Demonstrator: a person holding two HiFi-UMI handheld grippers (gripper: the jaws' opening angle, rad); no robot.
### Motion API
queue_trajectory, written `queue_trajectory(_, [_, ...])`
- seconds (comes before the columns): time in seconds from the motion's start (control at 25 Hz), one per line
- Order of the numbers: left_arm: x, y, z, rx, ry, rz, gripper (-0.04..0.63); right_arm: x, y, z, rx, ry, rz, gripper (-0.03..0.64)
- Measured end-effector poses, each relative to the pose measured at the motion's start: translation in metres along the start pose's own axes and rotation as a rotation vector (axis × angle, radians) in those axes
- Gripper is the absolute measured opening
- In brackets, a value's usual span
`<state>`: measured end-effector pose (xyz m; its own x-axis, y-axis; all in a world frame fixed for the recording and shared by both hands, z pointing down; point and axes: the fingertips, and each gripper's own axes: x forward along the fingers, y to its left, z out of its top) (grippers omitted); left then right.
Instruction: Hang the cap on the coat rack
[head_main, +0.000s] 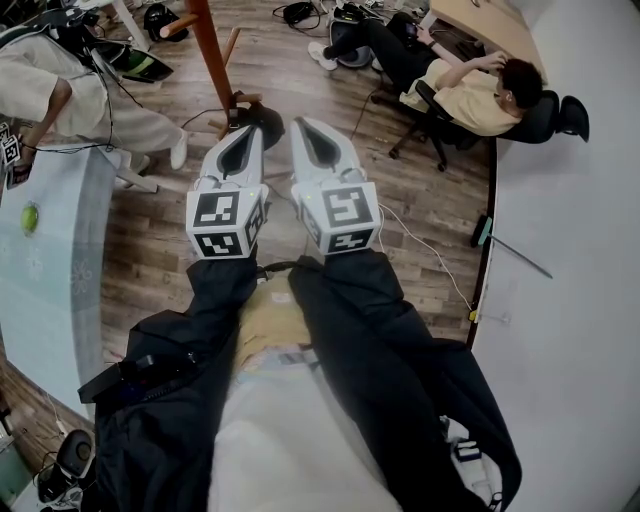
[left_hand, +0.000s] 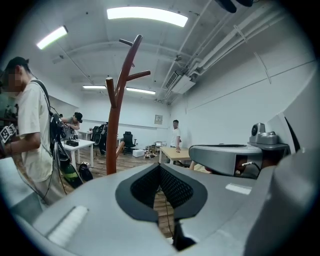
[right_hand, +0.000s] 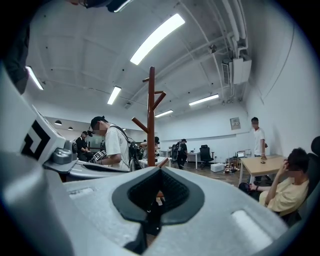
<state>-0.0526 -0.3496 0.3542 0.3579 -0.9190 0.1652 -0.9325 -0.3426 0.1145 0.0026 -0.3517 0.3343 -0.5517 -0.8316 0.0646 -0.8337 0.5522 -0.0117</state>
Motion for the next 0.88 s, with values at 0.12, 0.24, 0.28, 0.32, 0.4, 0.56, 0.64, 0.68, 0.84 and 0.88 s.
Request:
queue_trajectory(0.12, [0.000, 0.000, 0.001, 0.000, 0.000, 0.003, -0.003, 0.000, -0.001, 0.001, 0.000, -0.003, 0.000, -0.002])
queue_trajectory(0.24, [0.000, 0.001, 0.001, -0.002, 0.001, 0.006, -0.003, -0.001, -0.001, 0.001, -0.013, 0.001, -0.004, -0.003])
queue_trajectory(0.28, [-0.001, 0.001, 0.001, -0.004, 0.001, 0.008, -0.003, -0.001, 0.000, 0.001, -0.015, 0.002, -0.004, -0.003])
queue_trajectory(0.32, [-0.002, 0.001, 0.001, -0.006, 0.000, 0.012, -0.003, -0.001, 0.001, 0.001, -0.014, 0.002, -0.003, -0.003])
queue_trajectory(0.4, [-0.003, 0.003, 0.001, -0.010, 0.000, 0.019, -0.003, -0.001, 0.002, 0.000, -0.010, 0.001, -0.004, -0.003])
queue_trajectory(0.56, [-0.002, 0.005, -0.004, -0.011, 0.010, 0.017, -0.003, 0.000, 0.002, -0.004, -0.004, 0.007, -0.003, -0.003])
queue_trajectory(0.64, [-0.001, 0.005, -0.007, -0.010, 0.014, 0.013, -0.003, 0.001, 0.001, -0.006, -0.002, 0.011, 0.000, -0.003])
queue_trajectory(0.68, [-0.001, 0.005, -0.008, -0.010, 0.015, 0.012, -0.003, 0.001, 0.001, -0.006, -0.001, 0.012, 0.000, -0.003])
queue_trajectory(0.84, [-0.002, 0.004, -0.010, -0.011, 0.016, 0.008, -0.003, 0.000, 0.002, -0.009, -0.002, 0.016, 0.001, -0.005])
queue_trajectory(0.88, [-0.002, 0.003, -0.011, -0.012, 0.017, 0.009, -0.003, 0.000, 0.002, -0.010, -0.002, 0.017, 0.002, -0.006])
